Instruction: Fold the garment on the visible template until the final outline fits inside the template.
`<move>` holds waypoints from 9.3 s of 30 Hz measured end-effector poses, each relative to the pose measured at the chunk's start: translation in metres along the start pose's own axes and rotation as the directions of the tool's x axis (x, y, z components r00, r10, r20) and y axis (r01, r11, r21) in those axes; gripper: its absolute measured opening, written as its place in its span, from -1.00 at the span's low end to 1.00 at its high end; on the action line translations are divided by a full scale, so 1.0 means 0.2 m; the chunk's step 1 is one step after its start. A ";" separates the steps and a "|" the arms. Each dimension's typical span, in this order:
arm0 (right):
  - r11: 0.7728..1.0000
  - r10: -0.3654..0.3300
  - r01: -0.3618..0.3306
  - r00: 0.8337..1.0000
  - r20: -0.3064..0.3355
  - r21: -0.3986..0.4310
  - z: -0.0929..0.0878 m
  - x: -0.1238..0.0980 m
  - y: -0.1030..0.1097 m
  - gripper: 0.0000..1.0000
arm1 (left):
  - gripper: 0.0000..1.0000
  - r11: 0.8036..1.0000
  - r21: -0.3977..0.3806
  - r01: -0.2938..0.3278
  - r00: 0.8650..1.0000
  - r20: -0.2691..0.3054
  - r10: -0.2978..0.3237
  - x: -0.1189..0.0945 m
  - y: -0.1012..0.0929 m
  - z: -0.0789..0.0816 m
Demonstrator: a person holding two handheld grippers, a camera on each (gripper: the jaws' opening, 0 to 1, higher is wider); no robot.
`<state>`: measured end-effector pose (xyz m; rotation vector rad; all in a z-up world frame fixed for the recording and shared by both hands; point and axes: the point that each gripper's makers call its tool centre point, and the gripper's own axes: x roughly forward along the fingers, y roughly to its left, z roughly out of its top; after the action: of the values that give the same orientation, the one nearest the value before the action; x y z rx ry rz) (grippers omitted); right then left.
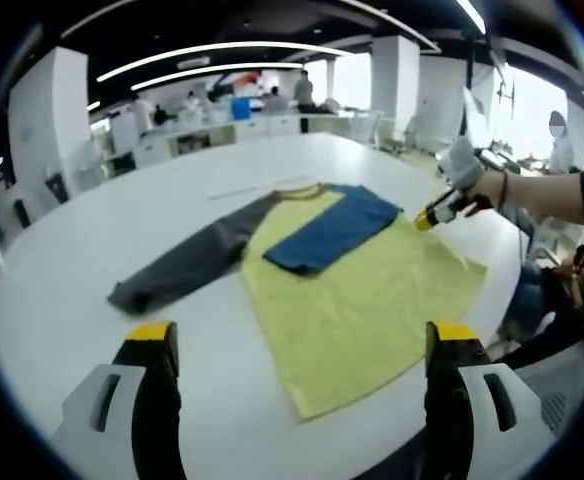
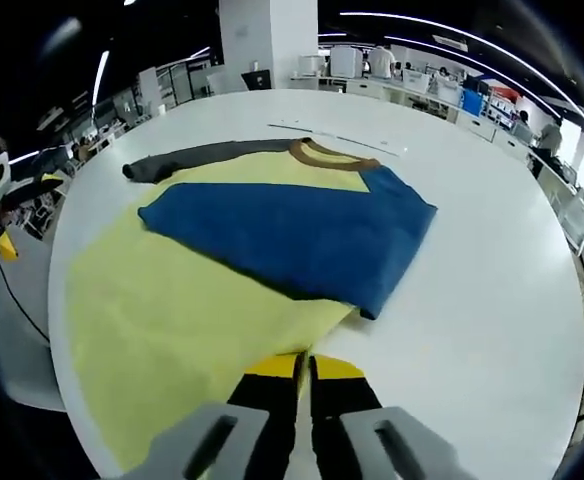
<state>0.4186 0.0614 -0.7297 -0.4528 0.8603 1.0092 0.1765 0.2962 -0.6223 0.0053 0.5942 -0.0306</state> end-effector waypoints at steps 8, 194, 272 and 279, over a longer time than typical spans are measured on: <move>0.994 -0.072 0.074 0.997 -0.023 0.083 -0.05 -0.08 -0.05 -1.00 | 0.98 1.000 -0.003 -0.008 1.000 -0.007 0.008 0.00 0.01 -0.02; 0.989 -0.004 -0.029 0.976 0.216 0.148 0.24 -0.65 0.22 0.52 | -1.00 0.918 -0.204 -0.340 0.891 0.241 0.384 0.50 0.79 0.28; 0.993 0.088 -0.102 0.976 0.199 0.061 0.03 -0.69 0.29 0.99 | -1.00 0.994 -0.013 0.112 0.924 0.369 -0.100 1.07 -0.50 0.87; 0.992 0.085 -0.101 0.979 0.187 0.074 0.00 -0.67 0.28 0.99 | -1.00 0.988 0.032 0.150 0.940 0.305 -0.152 1.15 -0.61 0.74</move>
<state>0.3350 0.0150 -0.6194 -0.2458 0.7599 1.0791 0.4456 0.1656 -0.6278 -0.0361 0.2819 -0.1804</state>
